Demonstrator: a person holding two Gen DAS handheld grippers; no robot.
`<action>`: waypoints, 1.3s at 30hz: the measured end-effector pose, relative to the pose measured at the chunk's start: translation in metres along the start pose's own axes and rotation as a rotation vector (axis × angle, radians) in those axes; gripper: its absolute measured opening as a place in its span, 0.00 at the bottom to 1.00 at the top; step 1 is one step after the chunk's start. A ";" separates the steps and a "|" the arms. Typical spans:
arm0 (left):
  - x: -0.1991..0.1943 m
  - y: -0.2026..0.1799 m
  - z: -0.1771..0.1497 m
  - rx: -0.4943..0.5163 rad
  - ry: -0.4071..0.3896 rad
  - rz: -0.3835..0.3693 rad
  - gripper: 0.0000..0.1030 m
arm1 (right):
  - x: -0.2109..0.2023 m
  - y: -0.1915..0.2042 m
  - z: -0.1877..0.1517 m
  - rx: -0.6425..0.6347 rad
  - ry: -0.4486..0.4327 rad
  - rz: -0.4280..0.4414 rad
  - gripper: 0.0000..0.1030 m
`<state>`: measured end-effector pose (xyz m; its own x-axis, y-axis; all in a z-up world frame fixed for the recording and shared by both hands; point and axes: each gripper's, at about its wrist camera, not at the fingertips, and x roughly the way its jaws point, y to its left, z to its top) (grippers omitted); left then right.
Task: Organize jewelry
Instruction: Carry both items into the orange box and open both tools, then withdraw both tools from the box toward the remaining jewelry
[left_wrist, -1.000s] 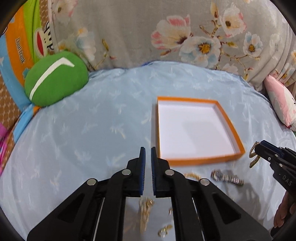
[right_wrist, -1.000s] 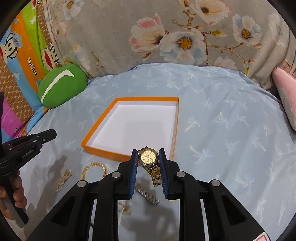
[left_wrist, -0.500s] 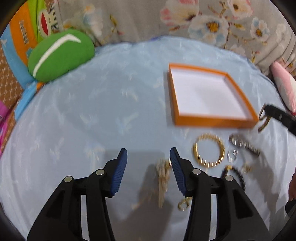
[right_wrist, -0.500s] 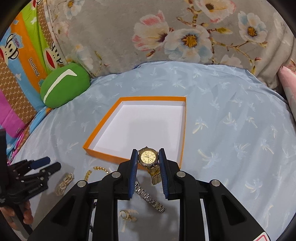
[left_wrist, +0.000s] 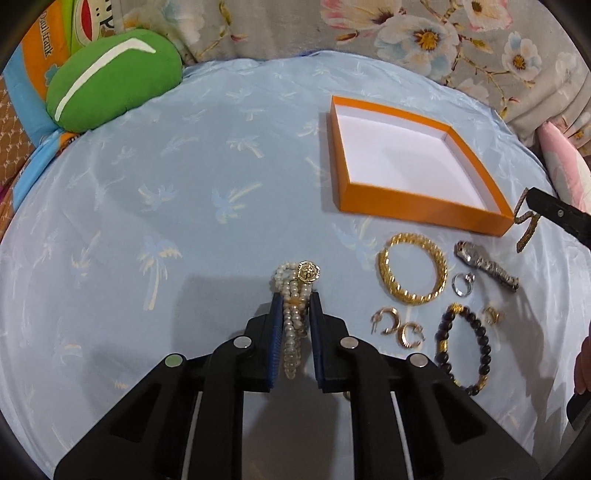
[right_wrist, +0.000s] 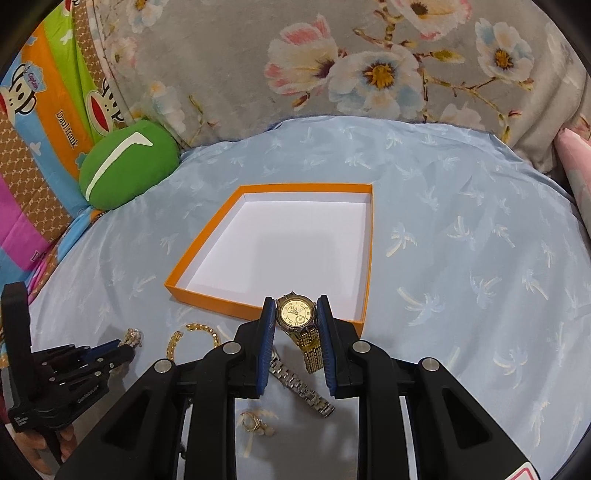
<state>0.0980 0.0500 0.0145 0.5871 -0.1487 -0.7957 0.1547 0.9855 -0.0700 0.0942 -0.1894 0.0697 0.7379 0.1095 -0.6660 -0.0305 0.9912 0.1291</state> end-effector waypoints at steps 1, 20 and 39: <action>-0.003 0.000 0.007 0.004 -0.013 -0.007 0.13 | 0.002 -0.001 0.005 -0.004 -0.005 -0.005 0.21; 0.087 -0.084 0.185 0.115 -0.127 -0.054 0.13 | 0.131 -0.024 0.098 -0.025 0.062 -0.065 0.21; 0.074 -0.077 0.172 0.084 -0.150 0.006 0.29 | 0.085 -0.029 0.086 -0.035 -0.004 -0.077 0.30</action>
<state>0.2668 -0.0510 0.0645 0.6991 -0.1591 -0.6971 0.2127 0.9771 -0.0097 0.2160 -0.2157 0.0729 0.7419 0.0328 -0.6697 0.0028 0.9986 0.0520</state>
